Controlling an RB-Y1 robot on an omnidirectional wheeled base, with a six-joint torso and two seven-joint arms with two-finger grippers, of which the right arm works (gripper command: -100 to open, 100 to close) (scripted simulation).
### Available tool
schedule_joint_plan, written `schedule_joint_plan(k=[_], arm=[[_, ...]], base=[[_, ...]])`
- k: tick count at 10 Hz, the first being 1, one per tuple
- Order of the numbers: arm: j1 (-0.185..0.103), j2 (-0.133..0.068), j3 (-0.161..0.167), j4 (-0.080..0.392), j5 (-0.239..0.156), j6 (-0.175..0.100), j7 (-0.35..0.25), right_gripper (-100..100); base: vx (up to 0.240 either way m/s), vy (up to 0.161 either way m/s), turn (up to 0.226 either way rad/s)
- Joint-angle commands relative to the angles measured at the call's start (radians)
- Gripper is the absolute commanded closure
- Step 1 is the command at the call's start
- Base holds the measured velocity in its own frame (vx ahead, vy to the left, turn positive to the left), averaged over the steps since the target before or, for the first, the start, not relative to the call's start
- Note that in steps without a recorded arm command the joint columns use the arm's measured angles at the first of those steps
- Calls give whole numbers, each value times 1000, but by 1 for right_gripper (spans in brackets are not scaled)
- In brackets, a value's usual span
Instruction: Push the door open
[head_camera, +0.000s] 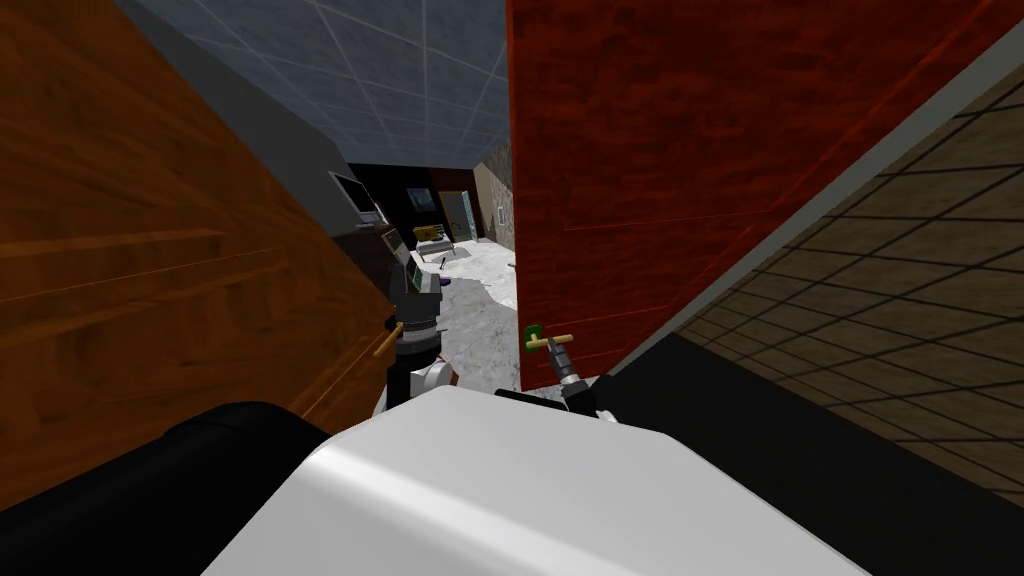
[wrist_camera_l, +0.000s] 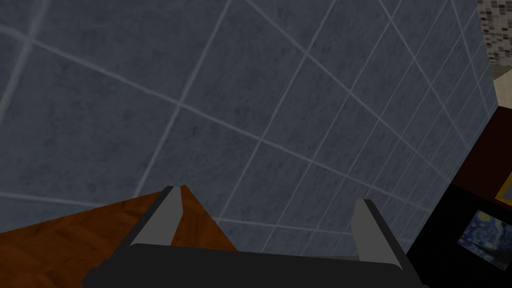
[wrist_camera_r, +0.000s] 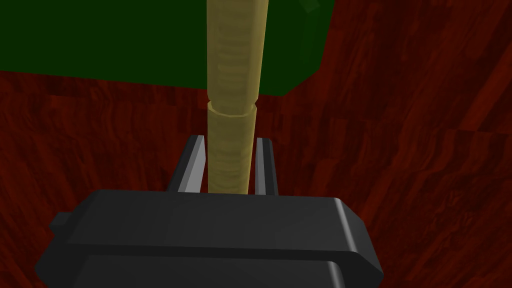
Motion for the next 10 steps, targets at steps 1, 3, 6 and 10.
schedule_joint_plan(k=[1,3,6,10], arm=[[-16,15,-28,7,-4,4,11,100],[-28,28,-48,18,-9,8,19,100],[-46,49,-80,34,-17,16,32,100],[-70,80,-122,56,-28,25,49,100]], base=[[108,95,-48],[76,103,-61],[82,100,-66],[95,101,-63]])
